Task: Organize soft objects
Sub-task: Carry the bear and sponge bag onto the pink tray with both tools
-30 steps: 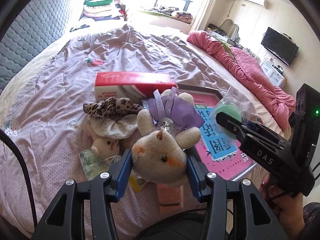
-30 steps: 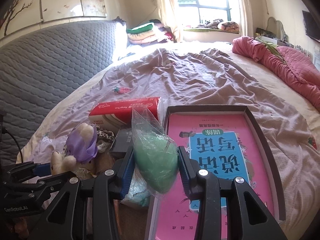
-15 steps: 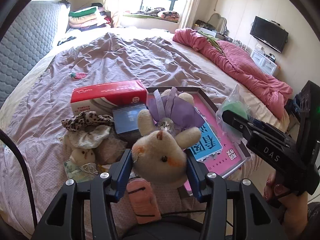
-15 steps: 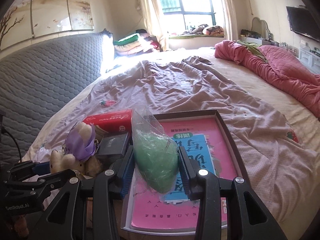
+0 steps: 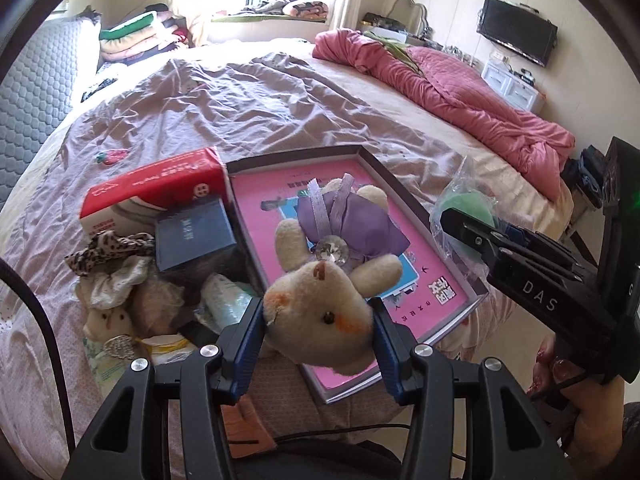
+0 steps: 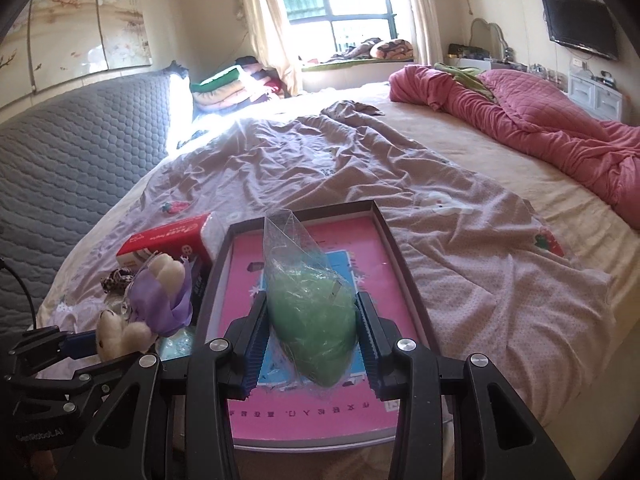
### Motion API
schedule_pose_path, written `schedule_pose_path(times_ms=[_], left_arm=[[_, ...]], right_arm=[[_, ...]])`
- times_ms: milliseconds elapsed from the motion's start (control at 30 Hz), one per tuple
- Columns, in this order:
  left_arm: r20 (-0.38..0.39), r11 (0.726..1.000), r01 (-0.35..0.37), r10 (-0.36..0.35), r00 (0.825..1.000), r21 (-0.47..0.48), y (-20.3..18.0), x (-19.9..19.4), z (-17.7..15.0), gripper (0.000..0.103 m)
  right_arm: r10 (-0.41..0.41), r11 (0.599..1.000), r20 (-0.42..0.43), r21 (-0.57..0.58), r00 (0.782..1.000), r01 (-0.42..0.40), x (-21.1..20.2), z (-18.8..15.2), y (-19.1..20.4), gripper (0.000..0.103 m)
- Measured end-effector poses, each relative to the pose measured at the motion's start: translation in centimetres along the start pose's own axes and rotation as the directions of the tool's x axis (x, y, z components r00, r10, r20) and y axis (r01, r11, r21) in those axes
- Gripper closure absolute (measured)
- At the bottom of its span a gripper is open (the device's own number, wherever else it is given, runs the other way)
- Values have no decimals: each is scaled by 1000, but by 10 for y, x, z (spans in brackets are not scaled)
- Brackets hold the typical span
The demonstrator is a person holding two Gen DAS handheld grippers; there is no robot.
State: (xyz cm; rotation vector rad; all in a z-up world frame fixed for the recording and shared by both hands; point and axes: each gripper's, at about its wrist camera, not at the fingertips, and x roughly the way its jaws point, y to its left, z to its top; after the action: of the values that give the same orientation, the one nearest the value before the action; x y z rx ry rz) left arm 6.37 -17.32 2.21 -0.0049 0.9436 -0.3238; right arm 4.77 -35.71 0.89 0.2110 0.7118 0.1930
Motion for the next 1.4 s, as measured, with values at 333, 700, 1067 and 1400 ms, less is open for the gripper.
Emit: schedule_pose_path(times_ms=[333,700,1067,1400], left_arm=[[-103,998,9,-4,995,56,-28,45,1,52],[-177,996,14,2,984,89,-39,76,-4,52],[-215,994,0,24,976,109,-43,91,-6,52],[-233,993,-12,40,972,121,-43,96,-11,51]], right_arm=[[-46,999,-92,7,995,47,22,-17,-24,60],[-98,995,-186,-27,978,95,46,-32,-31,60],[-125,992,-211,-37,970,120,53,-40,-34,60],[-148,989,-228,-57,962,138,58,-44,-33,60]])
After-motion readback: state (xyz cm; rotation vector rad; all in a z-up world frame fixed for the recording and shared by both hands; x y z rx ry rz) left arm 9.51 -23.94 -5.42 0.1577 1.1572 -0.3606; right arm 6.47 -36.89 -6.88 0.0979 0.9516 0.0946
